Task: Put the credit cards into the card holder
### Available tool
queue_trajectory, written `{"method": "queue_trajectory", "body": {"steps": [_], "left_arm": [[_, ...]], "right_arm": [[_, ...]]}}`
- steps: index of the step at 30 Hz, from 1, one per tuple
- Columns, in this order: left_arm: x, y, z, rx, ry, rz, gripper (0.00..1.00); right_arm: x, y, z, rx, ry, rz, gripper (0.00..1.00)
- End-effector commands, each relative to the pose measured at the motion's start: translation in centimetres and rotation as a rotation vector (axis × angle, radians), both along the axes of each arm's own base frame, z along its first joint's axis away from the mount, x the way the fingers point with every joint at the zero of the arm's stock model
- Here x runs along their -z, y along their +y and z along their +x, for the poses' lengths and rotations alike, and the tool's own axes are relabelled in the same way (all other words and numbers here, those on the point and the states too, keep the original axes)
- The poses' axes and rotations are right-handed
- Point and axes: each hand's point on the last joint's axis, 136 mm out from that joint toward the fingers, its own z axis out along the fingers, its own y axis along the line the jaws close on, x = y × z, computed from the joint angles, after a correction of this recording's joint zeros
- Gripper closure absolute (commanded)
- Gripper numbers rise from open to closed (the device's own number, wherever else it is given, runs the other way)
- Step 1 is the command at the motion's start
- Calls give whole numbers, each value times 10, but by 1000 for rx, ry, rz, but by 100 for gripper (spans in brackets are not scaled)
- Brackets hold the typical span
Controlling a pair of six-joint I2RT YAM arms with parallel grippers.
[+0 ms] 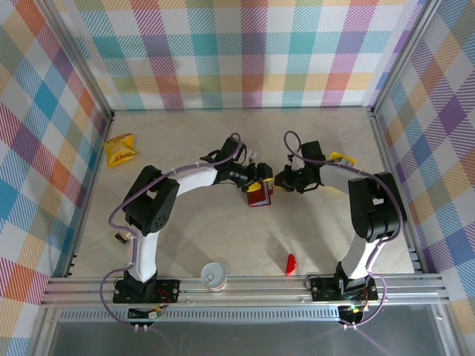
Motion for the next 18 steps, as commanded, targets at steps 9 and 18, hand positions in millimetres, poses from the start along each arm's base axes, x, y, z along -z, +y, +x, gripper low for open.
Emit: {"method": "queue_trajectory", "body": {"steps": [9, 18], "left_arm": [[32, -5, -6, 3, 4, 16, 30], [50, -8, -9, 4, -13, 7, 30]], "right_arm": [[-3, -16, -6, 15, 0, -12, 100], [2, -15, -10, 17, 15, -2, 100]]}}
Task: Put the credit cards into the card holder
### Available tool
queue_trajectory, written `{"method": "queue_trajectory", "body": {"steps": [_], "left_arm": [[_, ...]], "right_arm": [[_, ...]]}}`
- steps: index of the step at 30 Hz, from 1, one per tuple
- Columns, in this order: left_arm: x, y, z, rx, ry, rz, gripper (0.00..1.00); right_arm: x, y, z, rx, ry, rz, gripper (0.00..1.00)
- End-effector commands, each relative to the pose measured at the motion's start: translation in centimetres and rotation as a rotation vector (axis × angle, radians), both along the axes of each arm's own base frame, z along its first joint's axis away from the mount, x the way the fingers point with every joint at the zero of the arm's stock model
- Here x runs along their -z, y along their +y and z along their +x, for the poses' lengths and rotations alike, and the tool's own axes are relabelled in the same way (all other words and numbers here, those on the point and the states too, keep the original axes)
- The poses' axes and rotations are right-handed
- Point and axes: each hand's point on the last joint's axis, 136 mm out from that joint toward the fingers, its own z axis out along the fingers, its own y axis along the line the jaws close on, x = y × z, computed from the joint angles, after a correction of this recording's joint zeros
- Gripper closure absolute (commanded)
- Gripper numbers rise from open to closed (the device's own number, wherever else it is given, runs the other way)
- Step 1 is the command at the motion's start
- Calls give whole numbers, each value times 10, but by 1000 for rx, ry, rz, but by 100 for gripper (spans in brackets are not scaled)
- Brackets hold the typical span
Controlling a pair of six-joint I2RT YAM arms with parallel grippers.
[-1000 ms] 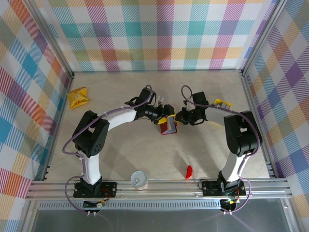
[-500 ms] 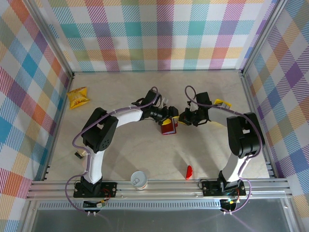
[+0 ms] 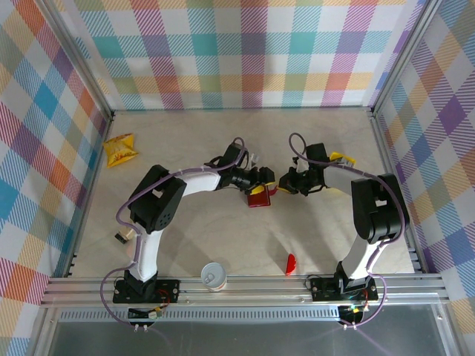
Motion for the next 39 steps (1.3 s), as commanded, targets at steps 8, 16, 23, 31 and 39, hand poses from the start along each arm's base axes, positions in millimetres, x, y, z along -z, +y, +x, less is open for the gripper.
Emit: {"method": "queue_trajectory", "body": {"steps": [8, 16, 23, 31, 39], "left_arm": [[38, 0, -9, -7, -5, 7, 31], [50, 11, -19, -11, -12, 39, 31], [-5, 6, -11, 38, -130, 15, 30], [-100, 16, -3, -1, -276, -60, 27], [-84, 93, 0, -277, -231, 18, 55]], "right_arm": [[-3, -3, -10, -14, -4, 2, 100], [-4, -4, -10, -10, -4, -1, 100], [-10, 0, -5, -8, -11, 22, 100], [-6, 0, -4, 1, -4, 26, 100], [-5, 0, -3, 0, -4, 27, 100]]}}
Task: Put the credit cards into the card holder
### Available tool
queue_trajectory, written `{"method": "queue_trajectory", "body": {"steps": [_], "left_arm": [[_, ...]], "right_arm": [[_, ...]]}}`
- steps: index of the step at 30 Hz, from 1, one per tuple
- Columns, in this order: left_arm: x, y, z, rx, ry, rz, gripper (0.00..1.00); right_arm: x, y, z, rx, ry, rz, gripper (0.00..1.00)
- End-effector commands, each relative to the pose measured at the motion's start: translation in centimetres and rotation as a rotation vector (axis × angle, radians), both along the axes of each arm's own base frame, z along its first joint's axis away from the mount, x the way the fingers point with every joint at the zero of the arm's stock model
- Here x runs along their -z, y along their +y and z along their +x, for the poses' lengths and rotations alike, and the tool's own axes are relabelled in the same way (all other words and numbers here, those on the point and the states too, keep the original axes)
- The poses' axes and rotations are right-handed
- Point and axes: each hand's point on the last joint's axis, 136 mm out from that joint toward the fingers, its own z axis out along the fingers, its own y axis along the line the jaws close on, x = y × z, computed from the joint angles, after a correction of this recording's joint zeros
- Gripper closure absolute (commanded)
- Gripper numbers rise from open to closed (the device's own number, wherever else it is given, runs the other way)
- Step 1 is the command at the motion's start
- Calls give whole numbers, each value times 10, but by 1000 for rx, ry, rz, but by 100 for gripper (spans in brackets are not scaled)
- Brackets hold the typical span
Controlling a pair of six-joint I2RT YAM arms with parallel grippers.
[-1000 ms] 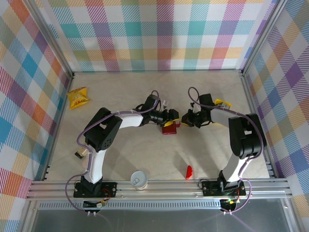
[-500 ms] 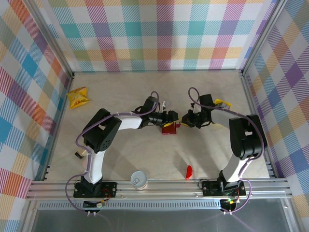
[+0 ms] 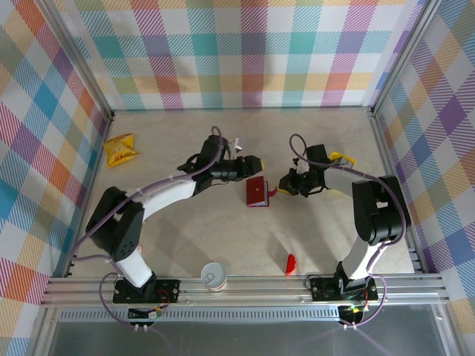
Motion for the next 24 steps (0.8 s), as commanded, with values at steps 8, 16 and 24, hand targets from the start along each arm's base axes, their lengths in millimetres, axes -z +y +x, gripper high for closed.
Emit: {"method": "queue_trajectory", "body": {"steps": [8, 16, 24], "left_arm": [[67, 23, -6, -60, 191, 70, 80], [96, 10, -1, -40, 251, 154, 96], [120, 2, 4, -34, 297, 190, 100]], "right_arm": [[-4, 3, 3, -22, -9, 31, 100], [-11, 3, 5, -26, -22, 27, 100], [-12, 3, 4, -34, -26, 27, 99]]}}
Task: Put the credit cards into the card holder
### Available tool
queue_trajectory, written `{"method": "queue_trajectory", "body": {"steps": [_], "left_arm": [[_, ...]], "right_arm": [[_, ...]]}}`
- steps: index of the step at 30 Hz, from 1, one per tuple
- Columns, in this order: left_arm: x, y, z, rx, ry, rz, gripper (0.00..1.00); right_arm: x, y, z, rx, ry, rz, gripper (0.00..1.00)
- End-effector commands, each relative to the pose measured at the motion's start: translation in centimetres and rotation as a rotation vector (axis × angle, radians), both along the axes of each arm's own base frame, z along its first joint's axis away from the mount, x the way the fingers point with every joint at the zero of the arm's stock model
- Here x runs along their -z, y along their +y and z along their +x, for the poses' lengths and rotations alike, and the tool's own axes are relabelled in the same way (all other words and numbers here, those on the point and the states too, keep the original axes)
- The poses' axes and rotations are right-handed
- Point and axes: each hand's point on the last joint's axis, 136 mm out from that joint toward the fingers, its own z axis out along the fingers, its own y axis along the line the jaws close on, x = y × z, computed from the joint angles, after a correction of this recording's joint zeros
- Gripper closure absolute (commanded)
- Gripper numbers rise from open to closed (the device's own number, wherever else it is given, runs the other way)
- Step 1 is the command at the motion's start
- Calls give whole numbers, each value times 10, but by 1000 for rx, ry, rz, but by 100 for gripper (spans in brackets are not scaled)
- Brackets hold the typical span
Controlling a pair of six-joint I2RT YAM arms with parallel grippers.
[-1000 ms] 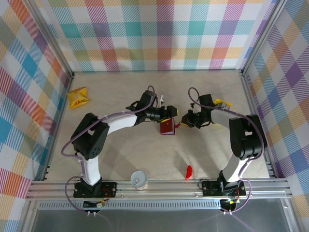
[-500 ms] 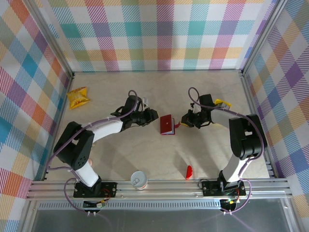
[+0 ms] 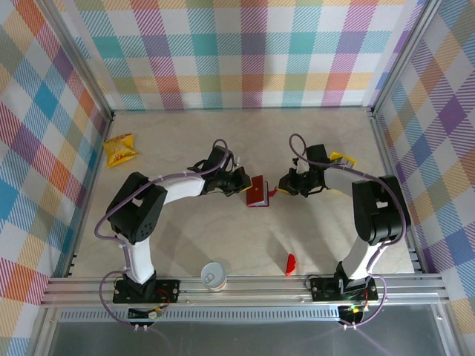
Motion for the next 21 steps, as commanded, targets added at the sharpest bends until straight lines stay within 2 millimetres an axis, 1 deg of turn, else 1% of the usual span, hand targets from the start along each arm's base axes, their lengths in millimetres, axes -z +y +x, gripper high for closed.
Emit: {"method": "queue_trajectory", "body": {"steps": [1, 3, 6, 8, 13, 16, 21], "left_arm": [[12, -5, -3, 16, 38, 21, 100], [18, -8, -2, 15, 55, 13, 100], [23, -9, -2, 15, 58, 19, 100], [28, -10, -2, 22, 64, 23, 100], [43, -11, -3, 27, 92, 27, 100], [49, -7, -4, 22, 94, 56, 100], [56, -5, -8, 25, 110, 69, 100]], "right_arm": [[-11, 2, 5, -23, -27, 20, 98], [-10, 2, 5, -23, -25, 18, 98], [-11, 2, 5, -22, -28, 17, 94], [-11, 1, 5, -20, -28, 10, 89], [-13, -1, 4, -16, -31, -1, 81], [-13, -3, 4, -11, -32, -13, 80], [-14, -3, 5, -14, -40, -9, 82]]}}
